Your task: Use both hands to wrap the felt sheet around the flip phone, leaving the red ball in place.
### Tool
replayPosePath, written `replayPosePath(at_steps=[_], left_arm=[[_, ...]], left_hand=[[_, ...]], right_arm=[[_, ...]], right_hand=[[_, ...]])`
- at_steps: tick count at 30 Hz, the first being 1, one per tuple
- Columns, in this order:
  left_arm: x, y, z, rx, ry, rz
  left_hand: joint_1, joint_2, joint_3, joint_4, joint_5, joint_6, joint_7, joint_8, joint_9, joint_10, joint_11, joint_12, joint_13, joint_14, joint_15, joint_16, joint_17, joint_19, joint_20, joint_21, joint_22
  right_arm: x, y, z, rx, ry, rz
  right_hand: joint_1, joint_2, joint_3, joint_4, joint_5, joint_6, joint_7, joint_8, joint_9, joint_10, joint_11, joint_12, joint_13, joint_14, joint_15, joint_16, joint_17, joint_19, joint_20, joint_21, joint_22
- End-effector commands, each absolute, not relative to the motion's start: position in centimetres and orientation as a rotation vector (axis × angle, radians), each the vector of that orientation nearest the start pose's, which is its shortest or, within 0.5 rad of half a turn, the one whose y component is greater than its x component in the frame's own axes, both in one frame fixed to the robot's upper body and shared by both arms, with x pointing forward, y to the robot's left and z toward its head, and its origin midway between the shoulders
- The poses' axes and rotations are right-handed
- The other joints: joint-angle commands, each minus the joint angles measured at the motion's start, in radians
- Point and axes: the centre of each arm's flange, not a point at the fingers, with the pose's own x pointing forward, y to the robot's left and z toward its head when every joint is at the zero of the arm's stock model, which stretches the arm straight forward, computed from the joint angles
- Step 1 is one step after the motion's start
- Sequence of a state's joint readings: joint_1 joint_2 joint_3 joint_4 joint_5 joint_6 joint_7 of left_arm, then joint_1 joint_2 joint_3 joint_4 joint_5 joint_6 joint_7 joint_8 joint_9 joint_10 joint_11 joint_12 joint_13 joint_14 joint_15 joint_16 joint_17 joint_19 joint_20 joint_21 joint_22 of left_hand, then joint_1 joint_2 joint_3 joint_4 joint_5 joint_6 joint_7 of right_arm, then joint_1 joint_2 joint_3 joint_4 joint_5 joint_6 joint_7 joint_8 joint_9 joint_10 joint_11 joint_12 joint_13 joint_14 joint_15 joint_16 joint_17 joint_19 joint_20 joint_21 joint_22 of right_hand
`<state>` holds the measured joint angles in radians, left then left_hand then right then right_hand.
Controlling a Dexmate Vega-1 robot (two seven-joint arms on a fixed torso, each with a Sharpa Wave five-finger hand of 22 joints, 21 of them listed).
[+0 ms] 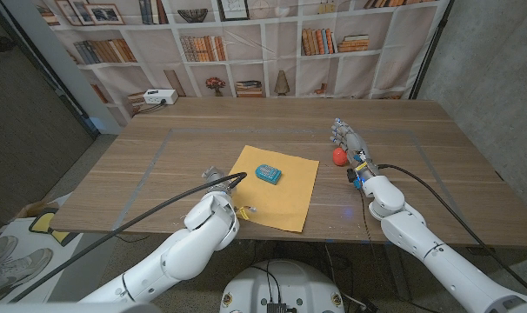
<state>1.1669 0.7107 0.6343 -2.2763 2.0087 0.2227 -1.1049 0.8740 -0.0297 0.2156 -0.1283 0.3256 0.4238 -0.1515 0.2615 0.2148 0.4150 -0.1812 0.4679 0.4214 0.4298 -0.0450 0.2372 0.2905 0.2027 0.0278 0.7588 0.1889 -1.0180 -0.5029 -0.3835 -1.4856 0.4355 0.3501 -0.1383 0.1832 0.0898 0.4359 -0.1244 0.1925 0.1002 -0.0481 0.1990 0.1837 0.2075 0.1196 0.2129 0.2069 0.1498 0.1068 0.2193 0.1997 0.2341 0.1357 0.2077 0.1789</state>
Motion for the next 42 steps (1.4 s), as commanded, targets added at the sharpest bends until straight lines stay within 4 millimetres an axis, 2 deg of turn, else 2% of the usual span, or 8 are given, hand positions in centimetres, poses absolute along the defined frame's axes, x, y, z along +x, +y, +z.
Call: replayPosePath(at_steps=[1,5,8,16,19,22,27,42], left_arm=[[48.0,16.9,-11.1,2.457,-0.029,0.073],[48.2,17.0,-11.1,2.444,-0.087,0.058],[48.2,17.0,-11.1,2.440,-0.134,0.058],[48.3,17.1,-10.7,2.422,-0.211,0.115],[48.1,17.2,-10.2,2.391,-0.235,0.141],[47.6,17.2,-9.3,2.345,-0.306,0.198],[46.2,17.1,-7.5,2.245,-0.510,0.335],[43.8,15.6,-3.9,2.026,-0.825,0.457]], left_hand=[[0.013,0.070,0.034,0.004,-0.005,0.090,-0.018,0.034,-0.001,0.056,0.001,0.015,-0.016,0.056,-0.141,0.018,0.008,0.030,-0.010,0.015,0.004],[0.024,0.128,0.063,0.005,-0.039,0.193,-0.032,0.073,-0.006,0.105,0.006,0.016,-0.039,0.092,-0.162,0.021,0.011,0.038,-0.018,0.024,0.005],[0.043,0.163,0.092,-0.005,-0.071,0.281,-0.036,0.107,-0.010,0.174,-0.010,0.022,-0.059,0.140,-0.174,0.032,0.009,0.050,-0.025,0.034,0.005],[0.081,0.215,0.172,-0.010,-0.133,0.473,0.025,0.196,-0.008,0.247,-0.003,0.023,-0.063,0.208,-0.177,0.043,0.018,0.074,-0.023,0.059,0.005],[0.076,0.226,0.183,0.004,-0.136,0.472,0.028,0.197,-0.008,0.247,0.002,0.020,-0.061,0.217,-0.170,0.048,0.023,0.074,-0.015,0.063,0.006],[0.052,0.240,0.204,0.047,-0.134,0.442,0.036,0.192,-0.003,0.233,0.009,0.009,-0.055,0.205,-0.163,0.047,0.034,0.061,-0.001,0.068,0.009],[0.039,0.241,0.234,0.088,-0.126,0.437,0.048,0.207,0.015,0.256,0.004,0.016,-0.045,0.214,-0.165,0.057,0.052,0.066,0.002,0.080,0.012],[0.052,0.230,0.302,0.112,-0.123,0.454,0.067,0.264,0.048,0.307,0.002,0.048,-0.012,0.253,-0.167,0.074,0.100,0.089,0.009,0.117,0.014]], right_arm=[[60.4,-24.9,-6.9,-0.088,-0.651,0.140],[60.3,-25.1,-6.9,-0.096,-0.652,0.137],[60.2,-25.1,-6.9,-0.092,-0.650,0.127],[60.4,-25.2,-6.9,-0.097,-0.651,0.127],[60.5,-25.1,-6.8,-0.091,-0.647,0.126],[60.6,-25.0,-6.8,-0.095,-0.650,0.132],[60.9,-24.8,-6.6,-0.091,-0.645,0.131],[60.9,-25.2,-6.4,-0.088,-0.653,0.130]], right_hand=[[0.003,-0.005,0.001,0.003,0.004,0.010,0.000,-0.003,0.003,0.010,-0.001,0.002,0.005,0.010,-0.001,-0.005,0.003,0.010,0.000,0.002,0.004],[0.003,-0.006,0.000,0.002,0.004,0.010,0.000,-0.003,0.003,0.011,-0.003,0.002,0.005,0.012,-0.002,-0.005,0.003,0.010,0.000,0.002,0.004],[0.002,-0.007,0.000,0.002,0.004,0.011,0.000,-0.003,0.003,0.012,-0.002,0.002,0.005,0.012,-0.001,-0.005,0.003,0.011,0.001,0.003,0.004],[0.001,-0.007,0.000,0.002,0.004,0.012,-0.001,-0.002,0.003,0.013,-0.004,0.002,0.005,0.014,-0.002,-0.005,0.003,0.011,0.001,0.003,0.004],[0.001,-0.007,0.001,0.002,0.004,0.012,0.000,-0.003,0.003,0.014,-0.003,0.002,0.005,0.014,-0.002,-0.005,0.003,0.012,0.000,0.003,0.004],[0.001,-0.007,0.001,0.002,0.005,0.013,0.000,-0.003,0.003,0.016,-0.003,0.003,0.005,0.014,-0.001,-0.005,0.003,0.011,0.001,0.002,0.004],[0.001,-0.006,0.001,0.002,0.005,0.012,0.001,-0.003,0.003,0.017,-0.002,0.003,0.005,0.015,-0.001,-0.006,0.003,0.012,0.001,0.003,0.004],[0.001,-0.006,0.002,0.001,0.005,0.013,0.000,-0.003,0.003,0.018,-0.003,0.002,0.005,0.016,0.001,-0.007,0.002,0.012,0.001,0.002,0.004]])
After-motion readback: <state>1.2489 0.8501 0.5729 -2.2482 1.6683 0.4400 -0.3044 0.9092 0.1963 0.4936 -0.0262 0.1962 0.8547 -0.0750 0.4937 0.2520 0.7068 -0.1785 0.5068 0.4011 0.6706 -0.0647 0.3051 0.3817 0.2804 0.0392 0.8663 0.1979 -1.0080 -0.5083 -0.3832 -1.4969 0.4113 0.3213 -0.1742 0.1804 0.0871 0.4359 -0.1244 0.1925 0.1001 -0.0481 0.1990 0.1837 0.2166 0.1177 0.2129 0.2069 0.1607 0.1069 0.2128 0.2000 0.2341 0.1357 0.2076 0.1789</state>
